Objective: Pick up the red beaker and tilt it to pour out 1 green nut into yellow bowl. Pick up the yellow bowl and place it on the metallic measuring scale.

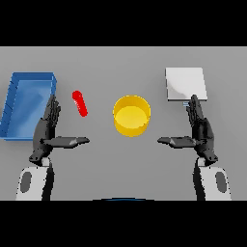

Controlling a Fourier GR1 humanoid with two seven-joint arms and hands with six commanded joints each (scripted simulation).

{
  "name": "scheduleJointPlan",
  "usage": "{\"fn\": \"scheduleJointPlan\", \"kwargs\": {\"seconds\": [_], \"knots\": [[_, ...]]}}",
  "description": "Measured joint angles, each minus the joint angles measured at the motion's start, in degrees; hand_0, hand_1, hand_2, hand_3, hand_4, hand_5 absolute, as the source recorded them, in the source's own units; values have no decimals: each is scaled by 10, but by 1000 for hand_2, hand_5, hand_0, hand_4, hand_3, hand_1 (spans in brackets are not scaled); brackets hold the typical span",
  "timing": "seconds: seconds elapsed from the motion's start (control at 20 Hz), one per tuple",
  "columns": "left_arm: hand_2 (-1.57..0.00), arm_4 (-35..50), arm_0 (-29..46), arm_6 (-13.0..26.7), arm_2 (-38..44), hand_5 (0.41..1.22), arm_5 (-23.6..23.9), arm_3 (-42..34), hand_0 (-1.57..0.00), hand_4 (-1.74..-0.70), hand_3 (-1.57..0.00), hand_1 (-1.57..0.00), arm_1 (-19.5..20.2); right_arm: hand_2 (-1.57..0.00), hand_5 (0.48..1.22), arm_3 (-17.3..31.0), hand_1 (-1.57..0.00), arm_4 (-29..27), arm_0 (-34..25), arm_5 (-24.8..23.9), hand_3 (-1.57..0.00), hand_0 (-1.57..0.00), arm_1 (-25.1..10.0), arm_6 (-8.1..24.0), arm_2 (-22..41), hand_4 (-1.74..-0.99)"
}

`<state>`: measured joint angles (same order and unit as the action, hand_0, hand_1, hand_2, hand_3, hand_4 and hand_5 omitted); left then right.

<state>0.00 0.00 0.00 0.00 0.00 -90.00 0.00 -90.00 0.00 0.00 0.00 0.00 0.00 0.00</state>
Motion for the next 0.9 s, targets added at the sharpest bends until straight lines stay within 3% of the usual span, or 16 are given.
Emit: {"fn": "scheduleJointPlan", "kwargs": {"seconds": [0.3, 0.35, 0.45, 0.65, 0.9], "knots": [[1, 0, 33, -14, -8, 677, -3, -25, 1, -1202, 1, 1, -1, 1, 572, 0, 1, 3, -1, -3, 1, 1, 3, 0, 4, -1177], [1, -23, 55, -34, -28, 677, -14, -50, 1, -1203, 1, 1, 13, 1, 573, -12, 1, 48, 6, -11, 1, 1, -21, -16, 19, -1178], [1, -43, 78, -23, -45, 674, -24, -78, 1, -1201, 1, 1, 32, 1, 579, -27, 1, 89, 19, -16, 1, 1, -36, -24, 41, -1190], [1, -56, 85, 5, -59, 660, -21, -101, 1, -1184, 1, 1, 32, 1, 585, -44, 1, 99, 31, -9, 1, 1, -46, -27, 49, -1206], [1, -62, 81, 16, -64, 658, -24, -95, 1, -1183, 1, 1, 36, 1, 618, -49, 1, 62, 21, 14, 1, 1, -47, -26, 40, -1284]]}}
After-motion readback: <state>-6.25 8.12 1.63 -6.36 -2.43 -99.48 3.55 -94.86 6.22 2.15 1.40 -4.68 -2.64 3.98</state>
